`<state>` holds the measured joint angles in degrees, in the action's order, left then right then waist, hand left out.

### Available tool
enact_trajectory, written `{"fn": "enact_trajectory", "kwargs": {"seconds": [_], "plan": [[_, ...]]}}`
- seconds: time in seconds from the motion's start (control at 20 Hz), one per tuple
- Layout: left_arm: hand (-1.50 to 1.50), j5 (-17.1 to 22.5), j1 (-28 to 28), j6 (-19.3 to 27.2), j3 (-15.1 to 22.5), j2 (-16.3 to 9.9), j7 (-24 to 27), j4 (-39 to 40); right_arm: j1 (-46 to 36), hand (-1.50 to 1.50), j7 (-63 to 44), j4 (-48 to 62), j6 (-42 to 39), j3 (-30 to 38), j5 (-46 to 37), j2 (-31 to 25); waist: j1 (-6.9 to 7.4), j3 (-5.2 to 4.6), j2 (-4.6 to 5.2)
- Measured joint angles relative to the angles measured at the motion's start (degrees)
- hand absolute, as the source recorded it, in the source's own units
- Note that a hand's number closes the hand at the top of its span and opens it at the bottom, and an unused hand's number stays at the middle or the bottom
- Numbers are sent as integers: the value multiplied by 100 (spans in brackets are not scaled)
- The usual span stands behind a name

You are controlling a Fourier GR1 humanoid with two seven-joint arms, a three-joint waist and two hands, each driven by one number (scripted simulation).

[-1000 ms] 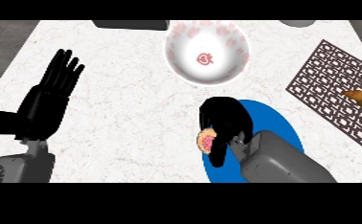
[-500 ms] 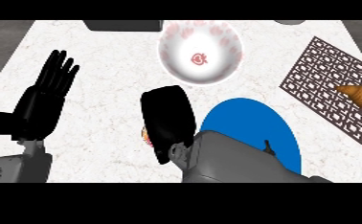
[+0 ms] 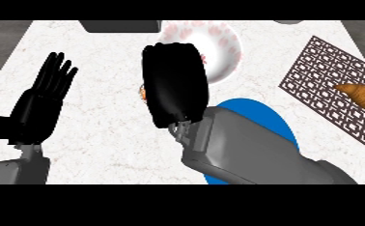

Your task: Pick the cupcake from the plate and place it in the bowl

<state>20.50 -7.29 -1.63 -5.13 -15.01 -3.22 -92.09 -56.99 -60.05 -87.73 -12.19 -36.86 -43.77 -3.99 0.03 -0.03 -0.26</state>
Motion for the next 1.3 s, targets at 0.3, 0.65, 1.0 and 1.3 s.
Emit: {"fn": "enact_trajectory", "kwargs": {"seconds": [0.3, 0.65, 1.0, 1.3], "plan": [[0, -90, 56, -22, 20, 91, 131, 54, -289, 150, 254, 561, 137, 859, -323, -106, 26, 0, 22], [0, -97, 106, -84, -8, 81, 62, -91, -369, 150, 1126, 1693, 903, 1752, -500, -294, 76, 2, 44], [0, -120, -71, -122, -13, 110, 16, 19, -724, 150, 2503, 3545, 1914, 2529, -443, -363, 151, 1, 81], [0, -71, -182, -211, -45, 112, 2, 85, -1180, 150, 3345, 5214, 2258, 2960, -404, -395, 234, 1, 117]]}}
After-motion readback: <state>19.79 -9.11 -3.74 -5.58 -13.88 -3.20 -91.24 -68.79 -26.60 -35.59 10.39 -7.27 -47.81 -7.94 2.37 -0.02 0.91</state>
